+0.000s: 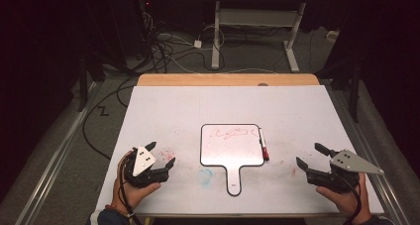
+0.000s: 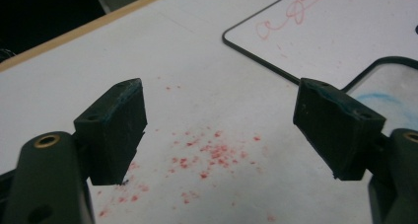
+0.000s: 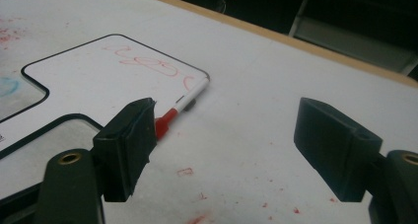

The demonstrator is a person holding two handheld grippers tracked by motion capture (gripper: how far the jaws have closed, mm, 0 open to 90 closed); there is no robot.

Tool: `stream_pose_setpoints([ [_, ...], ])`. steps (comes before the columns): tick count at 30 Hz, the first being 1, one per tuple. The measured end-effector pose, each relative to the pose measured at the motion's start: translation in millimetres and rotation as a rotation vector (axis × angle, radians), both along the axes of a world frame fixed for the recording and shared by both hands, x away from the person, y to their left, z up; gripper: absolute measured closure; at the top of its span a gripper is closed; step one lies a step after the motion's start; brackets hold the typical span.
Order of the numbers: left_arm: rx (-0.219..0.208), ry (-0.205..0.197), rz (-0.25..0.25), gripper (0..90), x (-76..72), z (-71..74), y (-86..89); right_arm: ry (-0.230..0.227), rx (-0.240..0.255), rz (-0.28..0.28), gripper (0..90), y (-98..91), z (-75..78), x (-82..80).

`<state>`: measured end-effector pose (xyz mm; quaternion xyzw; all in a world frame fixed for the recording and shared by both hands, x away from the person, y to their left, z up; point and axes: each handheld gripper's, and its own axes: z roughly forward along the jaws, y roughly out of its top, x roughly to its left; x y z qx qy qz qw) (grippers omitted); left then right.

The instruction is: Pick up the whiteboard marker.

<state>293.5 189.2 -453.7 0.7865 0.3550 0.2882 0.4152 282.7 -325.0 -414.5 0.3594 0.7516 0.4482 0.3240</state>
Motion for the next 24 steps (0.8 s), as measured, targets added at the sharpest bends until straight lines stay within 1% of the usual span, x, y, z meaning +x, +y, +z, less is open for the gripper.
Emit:
stream_pose_setpoints([
  [2,-0.004,0.018,-0.016,19.4,2.6,-1.9,-3.2,-0.004,0.005,0.005,25.8,0.0,-0.7,-0.2],
  [3,-0.007,0.02,-0.018,19.4,3.6,-2.3,-4.9,-0.002,0.02,-0.001,25.9,0.5,-2.3,1.0],
  [4,-0.011,0.026,-0.028,19.4,4.4,-2.3,-5.7,-0.001,0.022,-0.002,26.2,1.0,-3.6,1.7],
  [7,0.0,0.031,-0.032,19.3,5.4,-3.5,-7.4,0.011,0.021,-0.012,26.5,2.3,-7.9,3.3],
  [8,0.01,0.035,-0.026,19.3,6.0,-4.1,-7.4,0.015,0.017,-0.015,26.5,2.6,-8.4,3.9],
  [9,0.01,0.035,-0.026,19.3,6.0,-4.1,-7.4,0.022,0.014,-0.021,26.5,2.8,-9.0,4.6],
  [10,0.0,0.039,-0.03,19.3,6.3,-4.1,-6.9,0.031,0.023,-0.018,26.5,2.5,-9.5,4.9],
  [11,0.0,0.041,-0.029,19.3,6.5,-3.9,-6.6,0.031,0.023,-0.018,26.5,2.5,-9.5,4.9],
  [12,0.002,0.038,-0.028,19.4,6.4,-3.7,-6.5,0.04,0.021,-0.023,26.5,2.4,-10.0,5.4],
  [13,0.005,0.04,-0.031,19.3,6.2,-3.6,-6.6,0.064,0.024,-0.011,26.5,2.2,-10.9,6.5],
  [15,0.011,0.041,-0.031,19.5,6.0,-3.7,-6.9,0.091,0.028,-0.004,26.5,2.9,-11.4,8.4],
  [16,0.015,0.042,-0.034,19.8,5.8,-3.7,-7.1,0.102,0.029,0.003,27.2,3.5,-11.6,9.3],
  [17,0.016,0.043,-0.039,19.8,5.5,-3.6,-7.4,0.102,0.029,0.003,27.2,3.5,-11.6,9.3],
  [18,0.019,0.043,-0.039,19.8,5.3,-3.7,-8.2,0.13,0.043,0.005,27.6,5.3,-11.4,11.6],
  [19,0.024,0.045,-0.039,19.8,5.1,-3.8,-9.0,0.144,0.052,0.014,27.6,6.4,-11.4,13.1],
  [20,0.028,0.042,-0.046,19.8,4.6,-4.0,-9.8,0.159,0.052,0.015,27.7,8.8,-11.4,14.8],
  [22,0.036,0.044,-0.053,19.8,4.4,-4.5,-11.3,0.175,0.041,0.022,28.8,13.3,-11.1,18.3],
  [23,0.041,0.046,-0.056,19.8,4.9,-4.9,-11.7,0.175,0.041,0.022,28.8,13.3,-11.1,18.3],
  [24,0.043,0.047,-0.061,19.8,5.3,-5.3,-12.1,0.206,0.027,0.02,29.7,18.8,-11.8,24.5],
])
